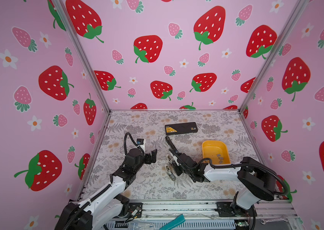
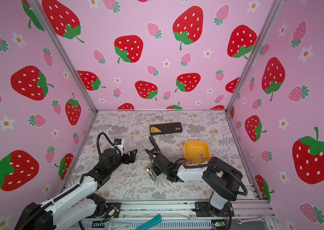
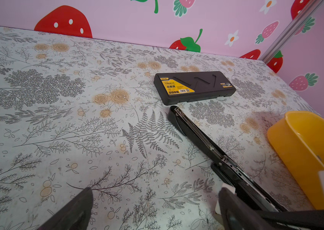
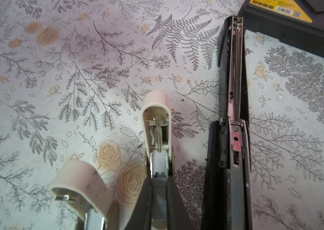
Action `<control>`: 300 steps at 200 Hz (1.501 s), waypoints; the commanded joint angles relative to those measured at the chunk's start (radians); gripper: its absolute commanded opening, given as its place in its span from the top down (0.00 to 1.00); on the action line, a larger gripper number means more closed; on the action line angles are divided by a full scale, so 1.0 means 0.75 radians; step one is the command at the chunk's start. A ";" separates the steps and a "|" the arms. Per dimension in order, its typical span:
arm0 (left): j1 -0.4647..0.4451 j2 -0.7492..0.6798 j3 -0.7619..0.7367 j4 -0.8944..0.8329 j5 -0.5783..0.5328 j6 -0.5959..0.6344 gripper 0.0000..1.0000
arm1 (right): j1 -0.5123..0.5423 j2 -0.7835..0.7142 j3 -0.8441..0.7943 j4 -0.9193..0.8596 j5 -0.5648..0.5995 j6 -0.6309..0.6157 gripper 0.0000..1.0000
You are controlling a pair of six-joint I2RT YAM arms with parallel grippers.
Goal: Load the staples into the stapler
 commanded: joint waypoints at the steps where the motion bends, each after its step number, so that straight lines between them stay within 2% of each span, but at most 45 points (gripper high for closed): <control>1: 0.007 0.006 0.064 0.019 0.004 -0.004 0.01 | 0.006 0.015 0.038 0.027 0.005 -0.027 0.91; 300: 0.006 0.044 0.074 0.026 -0.005 -0.013 0.01 | -0.011 0.105 0.073 -0.002 0.032 -0.056 0.91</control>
